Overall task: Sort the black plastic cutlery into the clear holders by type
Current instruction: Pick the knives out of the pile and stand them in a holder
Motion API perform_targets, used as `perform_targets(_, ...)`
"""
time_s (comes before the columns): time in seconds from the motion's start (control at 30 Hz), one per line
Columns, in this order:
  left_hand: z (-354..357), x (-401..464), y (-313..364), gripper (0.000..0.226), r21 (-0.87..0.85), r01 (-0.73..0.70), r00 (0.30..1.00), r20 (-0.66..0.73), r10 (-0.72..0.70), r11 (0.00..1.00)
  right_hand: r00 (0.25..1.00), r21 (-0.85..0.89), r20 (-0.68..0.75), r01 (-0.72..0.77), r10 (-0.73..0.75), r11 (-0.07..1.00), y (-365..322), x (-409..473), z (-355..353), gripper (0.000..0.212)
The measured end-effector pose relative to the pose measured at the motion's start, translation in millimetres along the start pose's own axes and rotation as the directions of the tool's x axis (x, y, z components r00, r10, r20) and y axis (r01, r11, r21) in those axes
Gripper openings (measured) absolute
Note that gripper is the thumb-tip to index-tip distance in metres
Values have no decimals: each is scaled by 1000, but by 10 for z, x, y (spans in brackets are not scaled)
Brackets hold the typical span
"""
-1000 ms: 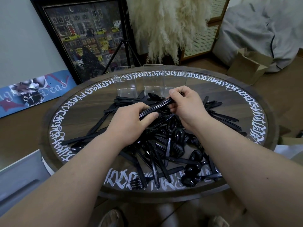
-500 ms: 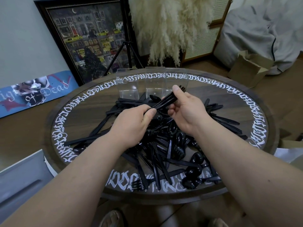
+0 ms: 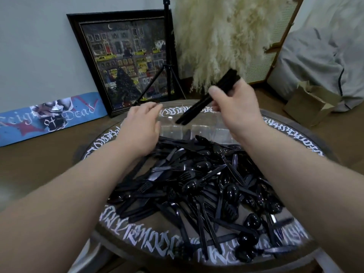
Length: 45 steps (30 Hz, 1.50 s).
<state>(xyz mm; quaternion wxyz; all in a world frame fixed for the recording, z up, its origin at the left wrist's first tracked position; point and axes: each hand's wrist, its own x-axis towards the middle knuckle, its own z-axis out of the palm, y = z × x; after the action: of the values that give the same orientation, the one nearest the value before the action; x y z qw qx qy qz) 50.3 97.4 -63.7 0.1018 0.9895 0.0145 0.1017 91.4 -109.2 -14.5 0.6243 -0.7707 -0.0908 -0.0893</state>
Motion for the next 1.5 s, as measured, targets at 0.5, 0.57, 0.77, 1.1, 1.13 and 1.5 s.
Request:
perform_targets(0.5,490,252,-376,55,11,-89,994,71,88,996,912,-604,408,314,-54,732,371,800,1122,24)
perform_targets(0.57,500,223,-411,56,4,-92,993,68,92,996,899,-615,436,322,-30,720,386,772,1109,30)
perform_targets(0.77,452,43,-363,64,-72,-11,994,109,19,997,924,-553,381,262,-40,791,338,521,850,40)
perform_targets(1.1,362,-763,-182,63,-94,84,976,210,-62,992,910,-520,400,128,109,845,629,-564,321,28)
perform_targets(1.13,369,-835,-161,63,-83,87,972,226,-66,993,906,-531,403,116,129,840,679,-649,288,28)
perform_targets(1.5,574,-913,-57,36,-194,184,976,156,-155,964,929,-649,346,139,128,748,806,-951,93,26)
